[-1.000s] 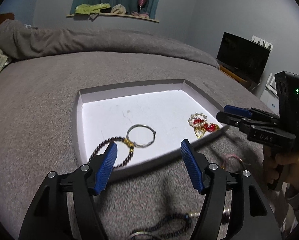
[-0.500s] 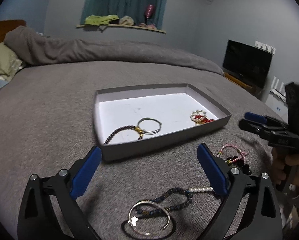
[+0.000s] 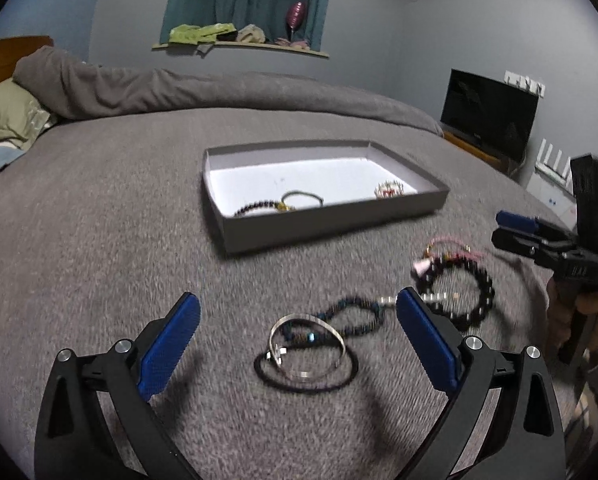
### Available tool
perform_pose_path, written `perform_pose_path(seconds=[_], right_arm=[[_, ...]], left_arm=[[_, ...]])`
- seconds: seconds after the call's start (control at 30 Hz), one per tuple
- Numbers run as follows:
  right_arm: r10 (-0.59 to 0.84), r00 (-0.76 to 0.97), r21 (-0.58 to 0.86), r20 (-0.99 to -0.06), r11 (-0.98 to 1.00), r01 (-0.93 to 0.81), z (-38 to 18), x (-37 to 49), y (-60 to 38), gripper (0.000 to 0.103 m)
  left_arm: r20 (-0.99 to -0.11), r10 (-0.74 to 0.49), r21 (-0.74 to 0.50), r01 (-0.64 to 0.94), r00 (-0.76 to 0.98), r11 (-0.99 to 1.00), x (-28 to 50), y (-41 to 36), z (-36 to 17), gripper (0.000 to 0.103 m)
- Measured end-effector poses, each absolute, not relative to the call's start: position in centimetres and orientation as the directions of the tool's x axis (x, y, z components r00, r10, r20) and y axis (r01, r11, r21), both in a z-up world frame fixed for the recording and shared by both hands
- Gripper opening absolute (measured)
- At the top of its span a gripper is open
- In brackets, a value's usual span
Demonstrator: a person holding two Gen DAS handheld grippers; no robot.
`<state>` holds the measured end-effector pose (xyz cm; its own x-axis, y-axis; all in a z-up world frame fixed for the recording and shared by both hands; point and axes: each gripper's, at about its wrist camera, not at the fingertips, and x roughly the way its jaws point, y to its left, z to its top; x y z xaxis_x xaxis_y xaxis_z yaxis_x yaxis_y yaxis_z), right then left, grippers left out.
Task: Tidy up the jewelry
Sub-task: 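Withdraw both grippers from the tray back toward the jewelry pile, then grasp a silver bangle with the left gripper while the right gripper grasps the pink string bracelet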
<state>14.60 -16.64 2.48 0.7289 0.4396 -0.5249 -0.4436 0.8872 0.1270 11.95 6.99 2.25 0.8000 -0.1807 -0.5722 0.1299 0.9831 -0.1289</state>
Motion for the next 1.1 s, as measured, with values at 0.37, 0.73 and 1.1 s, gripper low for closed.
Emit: perform_pose_path(seconds=[0.37, 0.73, 1.1], right_arm=[[0.464, 0.715, 0.153, -0.523, 0.876, -0.457, 1.8, 12.9, -16.7, 0.098], [0.466, 0.709, 0.159, -0.529, 0.875, -0.457, 1.4, 12.8, -16.7, 0.097], [0.458, 0.694, 0.145, -0.556, 0.875, -0.462, 1.1, 13.5, -16.1, 0.097]], left_arm=[[-0.606, -0.175, -0.067, 0.169, 0.776, 0.983, 12.1, 5.5, 0.6, 0.092], [-0.656, -0.166, -0.049, 0.177, 0.736, 0.983, 13.0, 5.1, -0.2, 0.051], [-0.626, -0.19, -0.084, 0.177, 0.756, 0.981, 12.1, 5.5, 0.4, 0.05]])
